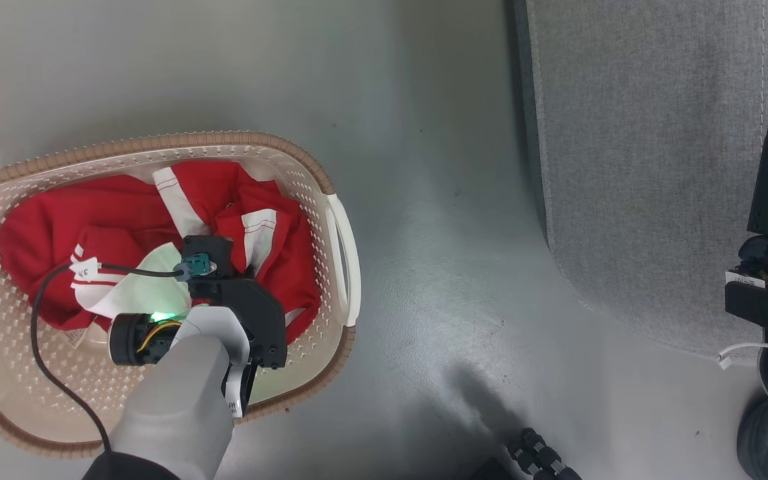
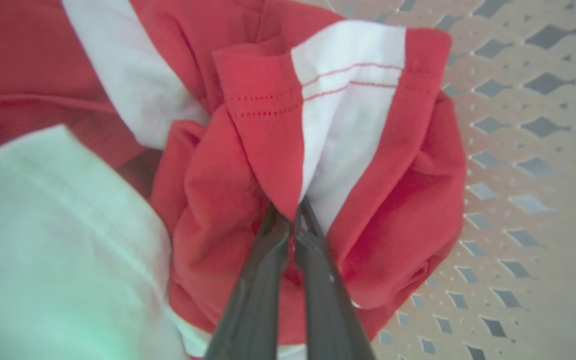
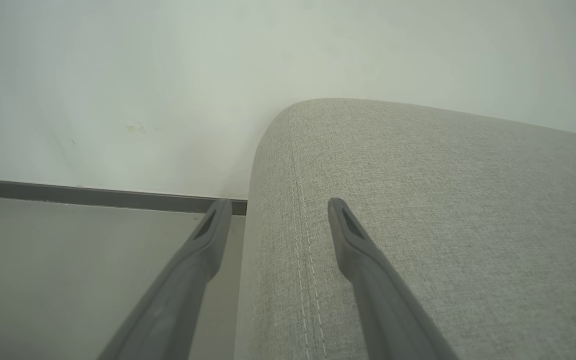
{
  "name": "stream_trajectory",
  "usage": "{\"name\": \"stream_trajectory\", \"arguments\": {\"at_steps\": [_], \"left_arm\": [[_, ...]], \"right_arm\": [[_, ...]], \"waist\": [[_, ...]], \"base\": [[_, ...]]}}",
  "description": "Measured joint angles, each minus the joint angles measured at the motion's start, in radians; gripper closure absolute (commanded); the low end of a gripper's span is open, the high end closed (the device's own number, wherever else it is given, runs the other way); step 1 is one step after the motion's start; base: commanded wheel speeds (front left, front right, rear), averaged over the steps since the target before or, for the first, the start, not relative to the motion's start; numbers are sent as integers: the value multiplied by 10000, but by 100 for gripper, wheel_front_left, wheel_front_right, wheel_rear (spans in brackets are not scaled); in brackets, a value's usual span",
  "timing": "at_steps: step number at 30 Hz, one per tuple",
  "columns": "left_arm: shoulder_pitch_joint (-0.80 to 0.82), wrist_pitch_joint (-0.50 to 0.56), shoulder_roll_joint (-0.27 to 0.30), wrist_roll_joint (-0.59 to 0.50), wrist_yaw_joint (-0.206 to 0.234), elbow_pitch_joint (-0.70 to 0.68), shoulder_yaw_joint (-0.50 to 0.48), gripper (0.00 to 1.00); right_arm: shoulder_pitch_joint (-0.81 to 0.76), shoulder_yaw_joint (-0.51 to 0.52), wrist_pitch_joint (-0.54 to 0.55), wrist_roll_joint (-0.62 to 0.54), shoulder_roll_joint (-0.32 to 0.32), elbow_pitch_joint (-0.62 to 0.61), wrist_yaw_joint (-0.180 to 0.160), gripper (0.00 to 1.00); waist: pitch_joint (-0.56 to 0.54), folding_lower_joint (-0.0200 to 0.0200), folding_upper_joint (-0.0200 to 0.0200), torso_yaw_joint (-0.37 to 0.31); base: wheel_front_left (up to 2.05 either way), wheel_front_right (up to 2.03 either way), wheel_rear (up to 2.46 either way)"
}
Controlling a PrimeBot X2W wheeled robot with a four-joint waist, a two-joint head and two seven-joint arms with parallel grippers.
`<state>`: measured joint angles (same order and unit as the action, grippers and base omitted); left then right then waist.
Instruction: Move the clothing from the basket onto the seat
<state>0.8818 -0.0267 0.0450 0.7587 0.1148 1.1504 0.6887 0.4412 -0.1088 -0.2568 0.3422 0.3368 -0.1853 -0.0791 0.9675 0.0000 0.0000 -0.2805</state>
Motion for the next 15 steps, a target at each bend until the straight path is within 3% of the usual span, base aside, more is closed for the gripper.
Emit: {"name": "stream_trajectory", "arguments": {"at_steps": [15], "left_arm": [[-12,-180,-13,502,-19,-286,451,100]], "right_arm": [[203,-2,0,-84,-29,604,102,0]], "waist": [[-653,0,0,434]], "base": [[0,0,0]]}}
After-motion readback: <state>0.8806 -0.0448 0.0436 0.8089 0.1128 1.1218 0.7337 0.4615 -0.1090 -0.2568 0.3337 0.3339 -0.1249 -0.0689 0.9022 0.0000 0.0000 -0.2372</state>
